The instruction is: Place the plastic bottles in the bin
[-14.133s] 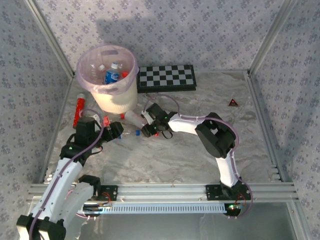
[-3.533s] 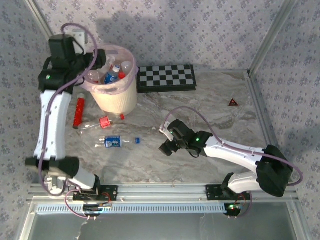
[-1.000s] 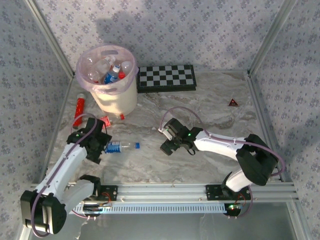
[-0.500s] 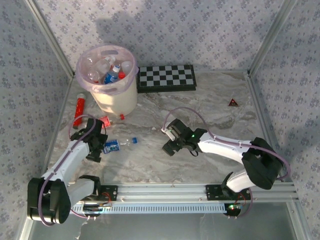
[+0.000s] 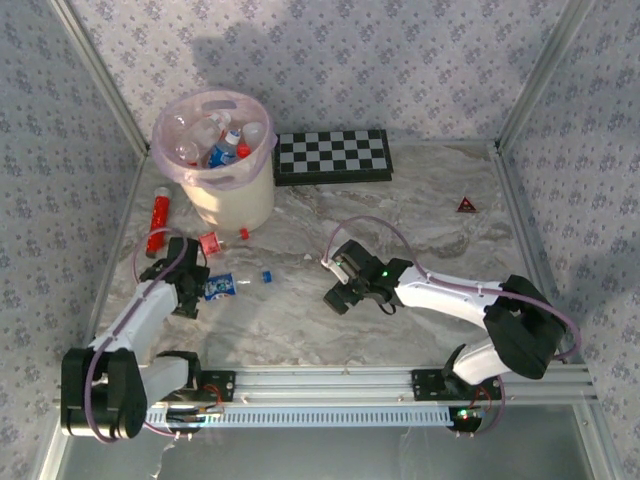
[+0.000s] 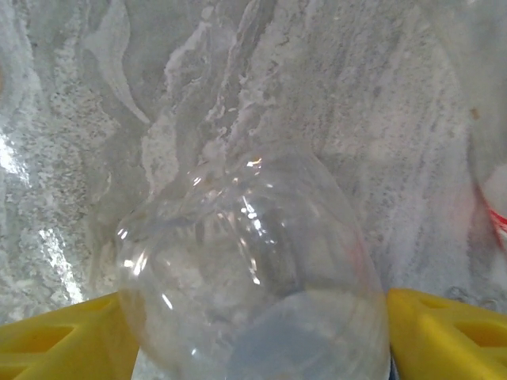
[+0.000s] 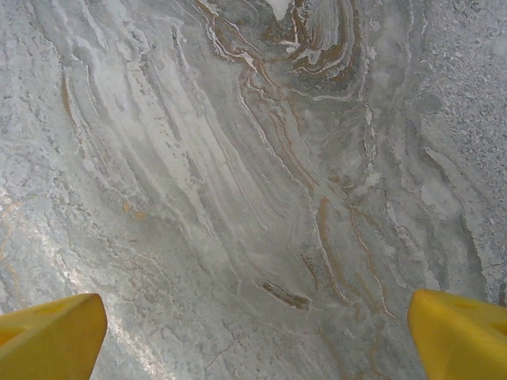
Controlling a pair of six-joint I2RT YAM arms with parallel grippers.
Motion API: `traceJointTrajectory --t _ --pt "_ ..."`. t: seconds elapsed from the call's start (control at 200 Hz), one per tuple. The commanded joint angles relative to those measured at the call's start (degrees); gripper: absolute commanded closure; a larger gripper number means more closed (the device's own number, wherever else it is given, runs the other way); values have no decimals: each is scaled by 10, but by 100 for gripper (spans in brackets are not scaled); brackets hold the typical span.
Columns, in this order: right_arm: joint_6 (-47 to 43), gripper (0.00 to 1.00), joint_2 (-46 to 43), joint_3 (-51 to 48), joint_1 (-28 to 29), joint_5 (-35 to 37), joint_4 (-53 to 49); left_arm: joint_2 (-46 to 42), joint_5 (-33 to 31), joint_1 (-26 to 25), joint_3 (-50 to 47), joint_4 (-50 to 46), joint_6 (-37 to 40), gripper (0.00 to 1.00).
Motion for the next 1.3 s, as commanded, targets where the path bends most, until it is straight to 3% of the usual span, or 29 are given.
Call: traceJointTrajectory --t 0.0,0.1,0.3,0.455,0.685,0.8,0.96,1.16,1.295 --pt "12 1 -4 1 4 12 -13 16 -2 4 16 13 27 17" --pt "16 2 -4 -1 5 13 -14 19 9 5 4 40 17 16" --pt "15 2 -3 -6 5 16 -10 -9 -5 12 20 -13 30 36" --pt "12 2 -3 -3 4 14 -8 -74 -20 30 47 -55 64 40" --pt "4 2 9 -3 -3 11 3 -125 -103 39 218 -168 194 51" --pt "2 2 16 5 -5 11 5 -117 -123 39 332 -181 264 66" --pt "3 1 17 7 -6 15 4 -108 -113 39 461 -124 348 100" --pt "4 2 18 9 -6 17 -3 -29 21 37 605 -1 393 100" --pt "8 2 16 18 -3 23 -11 27 89 3 635 175 484 100"
